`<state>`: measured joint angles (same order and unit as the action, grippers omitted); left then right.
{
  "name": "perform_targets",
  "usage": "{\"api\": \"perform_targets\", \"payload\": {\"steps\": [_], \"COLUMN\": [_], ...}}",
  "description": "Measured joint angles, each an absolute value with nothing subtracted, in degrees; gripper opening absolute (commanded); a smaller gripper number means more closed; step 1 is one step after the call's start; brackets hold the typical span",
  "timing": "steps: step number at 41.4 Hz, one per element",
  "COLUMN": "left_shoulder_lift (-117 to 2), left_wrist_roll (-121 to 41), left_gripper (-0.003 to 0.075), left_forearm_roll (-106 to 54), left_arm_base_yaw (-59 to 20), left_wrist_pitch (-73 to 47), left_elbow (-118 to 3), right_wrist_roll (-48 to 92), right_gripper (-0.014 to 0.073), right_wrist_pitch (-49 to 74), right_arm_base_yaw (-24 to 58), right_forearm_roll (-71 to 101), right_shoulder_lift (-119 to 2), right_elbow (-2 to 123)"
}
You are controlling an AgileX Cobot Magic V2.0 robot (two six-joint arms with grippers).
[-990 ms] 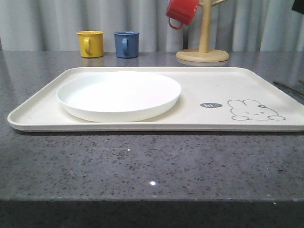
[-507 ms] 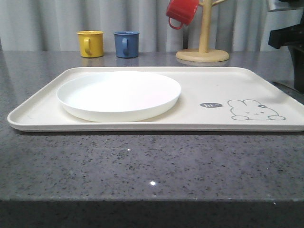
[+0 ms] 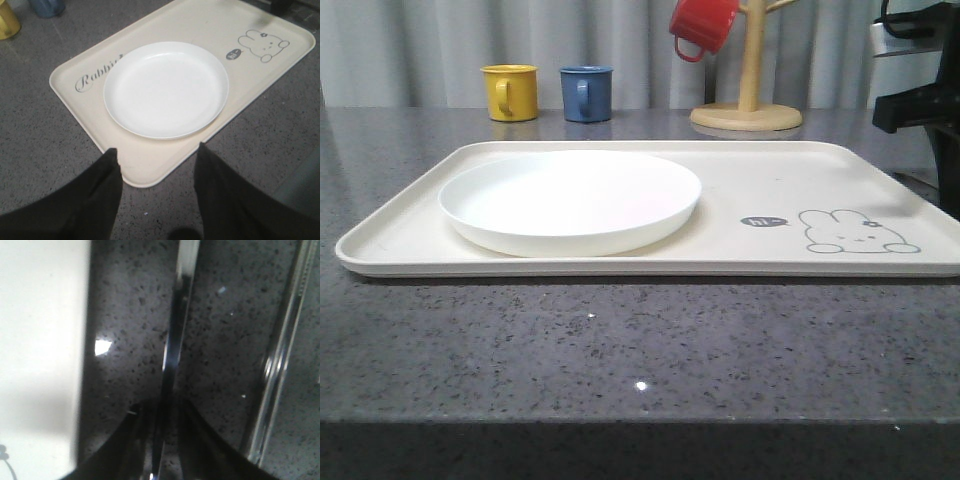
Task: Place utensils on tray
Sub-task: 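Grasp the silver fork with the right gripper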
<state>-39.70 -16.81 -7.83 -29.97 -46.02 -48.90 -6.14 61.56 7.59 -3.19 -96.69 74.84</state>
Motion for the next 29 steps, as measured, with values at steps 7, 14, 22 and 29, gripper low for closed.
{"api": "perform_targets", "payload": {"steps": [7, 14, 22, 29], "left_shoulder_lift": [-39.7, -39.7, -39.7, -39.7], "left_wrist_roll": [-16.81, -16.81, -16.81, -16.81], "left_gripper": [0.0302, 0.0302, 0.0302, 0.0302], "left_forearm_roll": [-7.83, -7.83, -7.83, -7.83], "left_arm_base_yaw": [-29.97, -29.97, -29.97, -29.97], "left_wrist_pitch": [-46.02, -46.02, -46.02, -46.02], "left_elbow": [-48.9, -48.9, -48.9, -48.9], "right_wrist_roll": [-6.14, -6.14, -6.14, -6.22], "right_gripper": [0.0006, 0.0005, 0.0005, 0.0005], "right_wrist_pitch": [61.66, 64.29, 69.29, 70.14], "right_arm_base_yaw": [7.59, 7.59, 7.59, 9.18], "right_forearm_roll": [-3.19, -3.19, -1.98, 1.88], "right_shoulder_lift": [-96.69, -96.69, -95.02, -92.25], "right_elbow": [74.96, 76.43, 81.01, 83.28]}}
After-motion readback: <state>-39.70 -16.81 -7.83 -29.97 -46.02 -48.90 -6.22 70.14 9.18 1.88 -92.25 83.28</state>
